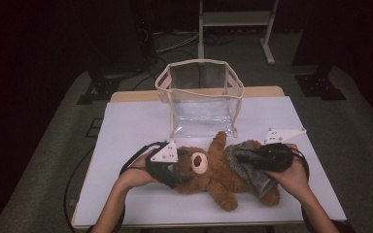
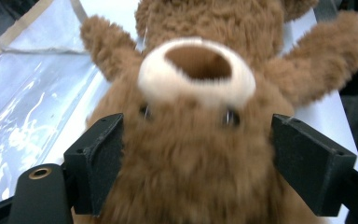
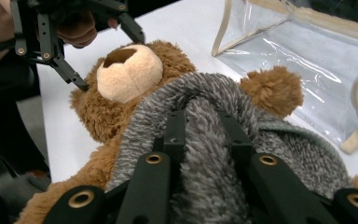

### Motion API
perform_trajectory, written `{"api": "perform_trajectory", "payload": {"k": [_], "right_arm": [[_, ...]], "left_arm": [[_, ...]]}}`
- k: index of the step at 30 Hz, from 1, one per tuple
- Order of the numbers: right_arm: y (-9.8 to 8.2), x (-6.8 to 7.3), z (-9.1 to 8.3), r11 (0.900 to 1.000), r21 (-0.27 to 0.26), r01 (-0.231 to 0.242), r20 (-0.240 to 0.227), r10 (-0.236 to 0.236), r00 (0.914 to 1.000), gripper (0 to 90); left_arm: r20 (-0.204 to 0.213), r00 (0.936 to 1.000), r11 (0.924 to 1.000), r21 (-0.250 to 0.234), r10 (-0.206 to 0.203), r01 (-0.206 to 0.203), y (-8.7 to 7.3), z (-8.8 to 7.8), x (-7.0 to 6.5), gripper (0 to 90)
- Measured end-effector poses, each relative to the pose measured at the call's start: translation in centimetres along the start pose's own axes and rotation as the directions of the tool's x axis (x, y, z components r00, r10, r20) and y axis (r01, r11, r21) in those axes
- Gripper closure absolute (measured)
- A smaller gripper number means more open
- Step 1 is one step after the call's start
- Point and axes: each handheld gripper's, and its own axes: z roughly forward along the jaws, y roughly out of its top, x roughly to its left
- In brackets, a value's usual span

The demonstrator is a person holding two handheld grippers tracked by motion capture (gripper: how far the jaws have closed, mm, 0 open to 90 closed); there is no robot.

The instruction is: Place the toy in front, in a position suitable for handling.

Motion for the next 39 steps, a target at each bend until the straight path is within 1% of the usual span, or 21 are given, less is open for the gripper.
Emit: {"api": "perform_trajectory", "payload": {"k": [1,2,4,6,7,8,11,12,14,18,20,22,23,25,27,29,31,32,35,38,39], "right_arm": [[-0.3,-0.3,-0.1,1.0,-0.008,-0.013,-0.002,0.013,0.9999,75.2],[-0.4,-0.4,-0.2,1.0,-0.01,-0.019,-0.001,0.019,0.9998,75.1],[-0.7,-0.6,-0.4,1.0,-0.014,-0.027,-0.001,0.027,0.9996,74.9],[-0.7,-0.6,-0.4,0.999,-0.014,-0.03,0.001,0.03,0.9995,74.9],[-0.6,-0.5,-0.4,1.0,-0.014,-0.026,0.004,0.026,0.9997,75.0],[-0.4,-0.2,-0.4,1.0,-0.011,-0.015,0.007,0.016,0.9999,75.0],[0.4,0.5,-0.3,1.0,-0.001,0.015,0.006,-0.015,0.9999,75.1],[0.6,0.7,-0.2,1.0,0.004,0.021,0.001,-0.021,0.9998,75.1],[1.4,1.4,0.4,0.999,0.012,0.046,-0.017,-0.045,0.9988,75.1],[2.6,2.6,2.3,0.993,0.054,0.108,-0.03,-0.107,0.9938,75.2],[3.1,3.0,3.3,0.987,0.083,0.134,-0.017,-0.133,0.991,75.3],[3.3,3.0,3.9,0.984,0.113,0.14,0.013,-0.142,0.9898,75.4],[3.3,2.7,4.1,0.983,0.128,0.135,0.04,-0.141,0.9892,75.4],[3.0,2.3,4.1,0.984,0.137,0.118,0.052,-0.126,0.9907,75.5],[2.4,1.9,3.8,0.988,0.127,0.086,0.03,-0.09,0.9955,75.6],[2.0,2.1,3.4,0.99,0.116,0.075,0.016,-0.077,0.9969,75.7],[1.5,2.6,2.6,0.992,0.106,0.069,0.004,-0.07,0.9975,75.8],[1.3,2.8,2.4,0.992,0.105,0.075,0.003,-0.076,0.9971,75.9],[0.5,3.8,1.1,0.991,0.109,0.079,-0.003,-0.079,0.9969,76.2],[-0.4,5.1,0.3,0.989,0.119,0.084,-0.022,-0.082,0.9964,76.2],[-0.7,5.5,0.3,0.988,0.124,0.088,-0.03,-0.084,0.996,76.2]], "left_arm": [[0.006,0.9999,0.9999,0.001,-0.011,0.011,-0.2,-0.3,0.1,20.6],[0.006,0.9995,0.9995,-0.006,-0.032,0.032,-0.5,-0.6,0.2,22.4],[0.02,0.9989,0.9991,-0.009,-0.042,0.042,-0.9,-0.7,0.3,31.1],[0.024,0.9986,0.9988,-0.007,-0.048,0.048,-1.2,-0.3,0.3,37.8],[0.035,0.9977,0.9983,-0.009,-0.058,0.058,-1.3,0.1,0.2,40.3],[0.043,0.9974,0.9981,-0.017,-0.058,0.059,-1.4,0.4,0.2,41.8],[0.059,0.997,0.9983,-0.029,-0.049,0.051,-1.2,0.6,-0.1,42.8],[0.062,0.9967,0.9979,-0.036,-0.052,0.054,-1.1,0.7,-0.2,42.8],[0.075,0.9961,0.9977,-0.046,-0.047,0.05,-0.9,1.0,-0.3,42.9],[0.088,0.9954,0.9974,-0.057,-0.038,0.043,-0.2,2.0,-0.8,42.8],[0.095,0.9952,0.9975,-0.064,-0.025,0.031,0.3,2.7,-1.1,42.7],[0.096,0.9951,0.9974,-0.065,-0.025,0.031,0.6,3.2,-1.3,42.2],[0.097,0.9949,0.997,-0.069,-0.029,0.036,0.6,3.3,-1.3,41.1],[0.095,0.9951,0.9966,-0.075,-0.029,0.036,0.6,3.2,-1.3,40.8],[0.084,0.996,0.9968,-0.071,-0.03,0.036,0.5,3.2,-1.2,40.4],[0.074,0.9969,0.997,-0.07,-0.028,0.033,0.7,3.4,-1.3,40.3],[0.063,0.9977,0.9972,-0.068,-0.026,0.03,0.9,3.6,-1.3,40.1],[0.056,0.9982,0.9974,-0.067,-0.023,0.027,1.0,3.8,-1.4,39.9],[0.035,0.9988,0.9968,-0.07,-0.036,0.038,1.2,4.3,-1.4,39.8],[0.007,0.9972,0.9942,-0.078,-0.074,0.075,1.4,4.6,-1.3,39.4],[0.004,0.9966,0.9935,-0.079,-0.083,0.083,1.4,4.6,-1.2,39.3]]}}
